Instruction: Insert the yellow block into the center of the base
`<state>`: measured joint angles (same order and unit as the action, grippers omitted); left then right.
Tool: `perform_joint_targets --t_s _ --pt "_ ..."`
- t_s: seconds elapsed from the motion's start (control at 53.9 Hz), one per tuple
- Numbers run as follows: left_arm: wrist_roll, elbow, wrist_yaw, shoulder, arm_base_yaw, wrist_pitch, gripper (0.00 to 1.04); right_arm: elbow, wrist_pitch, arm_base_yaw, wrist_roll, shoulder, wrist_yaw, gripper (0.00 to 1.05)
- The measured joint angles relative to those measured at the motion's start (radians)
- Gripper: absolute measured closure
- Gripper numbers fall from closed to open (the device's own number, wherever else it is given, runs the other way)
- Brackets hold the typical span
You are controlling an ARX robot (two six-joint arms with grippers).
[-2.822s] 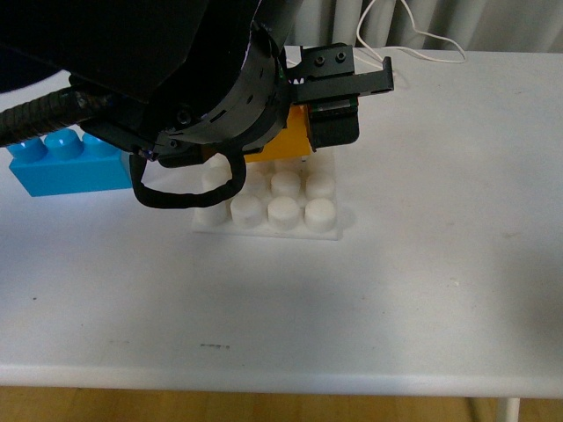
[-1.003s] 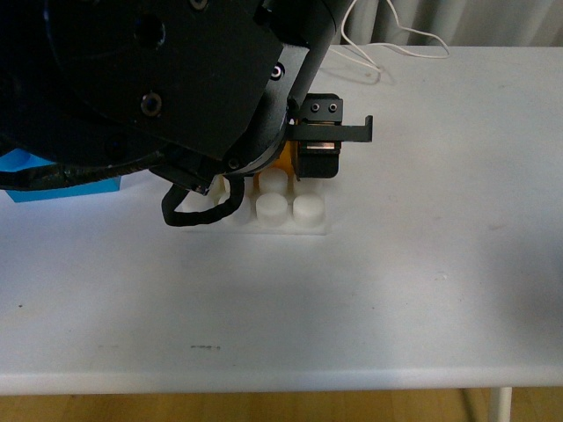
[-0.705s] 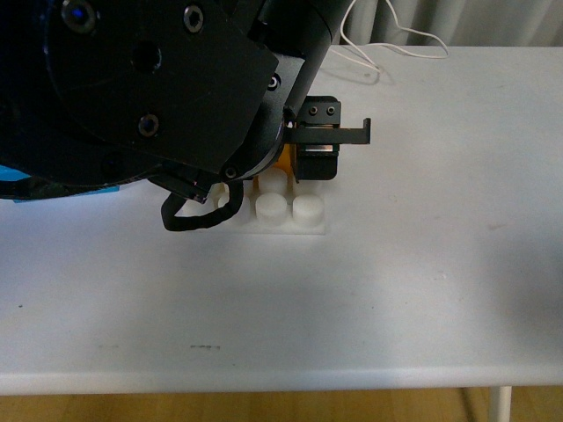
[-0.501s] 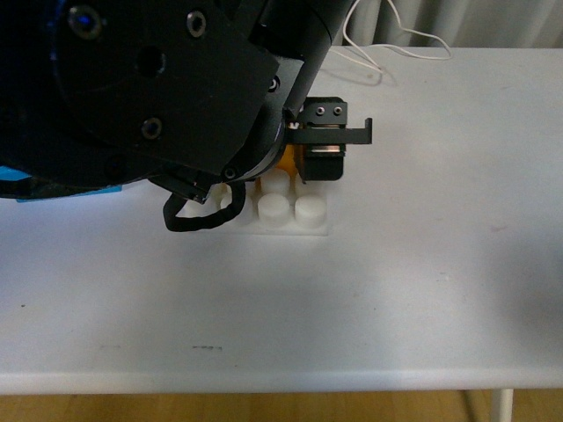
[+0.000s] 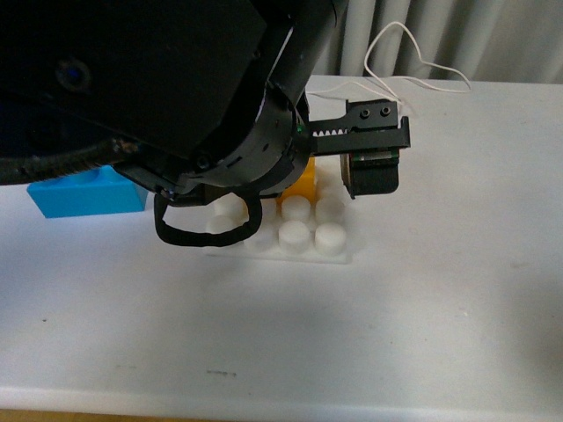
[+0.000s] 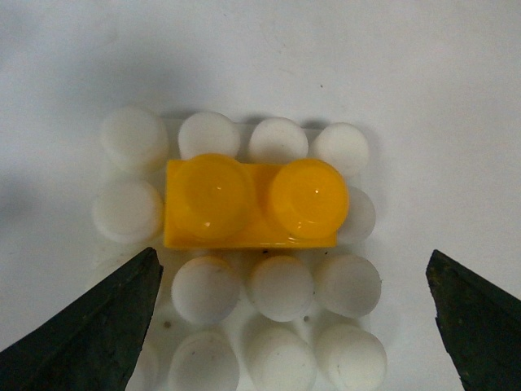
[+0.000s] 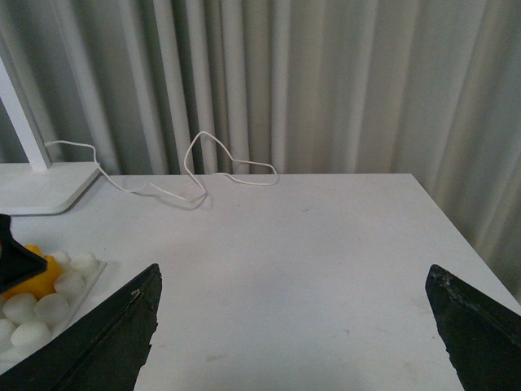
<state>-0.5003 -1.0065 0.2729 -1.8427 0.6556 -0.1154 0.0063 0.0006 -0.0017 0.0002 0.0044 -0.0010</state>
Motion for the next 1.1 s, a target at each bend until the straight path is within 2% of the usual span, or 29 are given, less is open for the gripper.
perform_joint_targets --t_s 0.278,0.501,0.65,0.743,0.873,1.003,1.021,1.058,1.095 --pt "0.004 0.051 -0.045 0.138 -0.068 0.006 0.06 0.0 0.0 0.0 0.0 0.0 0.0 0.09" --pt "0.055 0.105 -0.077 0.319 -0.195 -0.051 0.06 0.0 0.0 0.0 0.0 0.0 0.0 0.09" --pt "0.1 0.172 -0.129 0.414 -0.308 -0.077 0.06 0.0 0.0 0.0 0.0 0.0 0.0 0.09" --pt "0.123 0.235 -0.167 0.491 -0.346 -0.09 0.06 0.0 0.0 0.0 0.0 0.0 0.0 0.09" --pt "0.138 0.339 -0.229 0.681 -0.318 -0.1 0.06 0.0 0.0 0.0 0.0 0.0 0.0 0.09" --pt "0.141 0.408 -0.229 0.823 -0.261 -0.092 0.06 0.0 0.0 0.0 0.0 0.0 0.0 0.09" --pt "0.16 0.415 -0.207 0.83 -0.253 -0.102 0.07 0.0 0.0 0.0 0.0 0.0 0.0 0.09" --pt "0.242 0.475 -0.047 0.849 -0.236 -0.246 0.17 0.0 0.0 0.0 0.0 0.0 0.0 0.09" --pt "0.329 0.54 0.058 0.871 -0.248 -0.354 0.26 0.0 0.0 0.0 0.0 0.0 -0.001 0.09"
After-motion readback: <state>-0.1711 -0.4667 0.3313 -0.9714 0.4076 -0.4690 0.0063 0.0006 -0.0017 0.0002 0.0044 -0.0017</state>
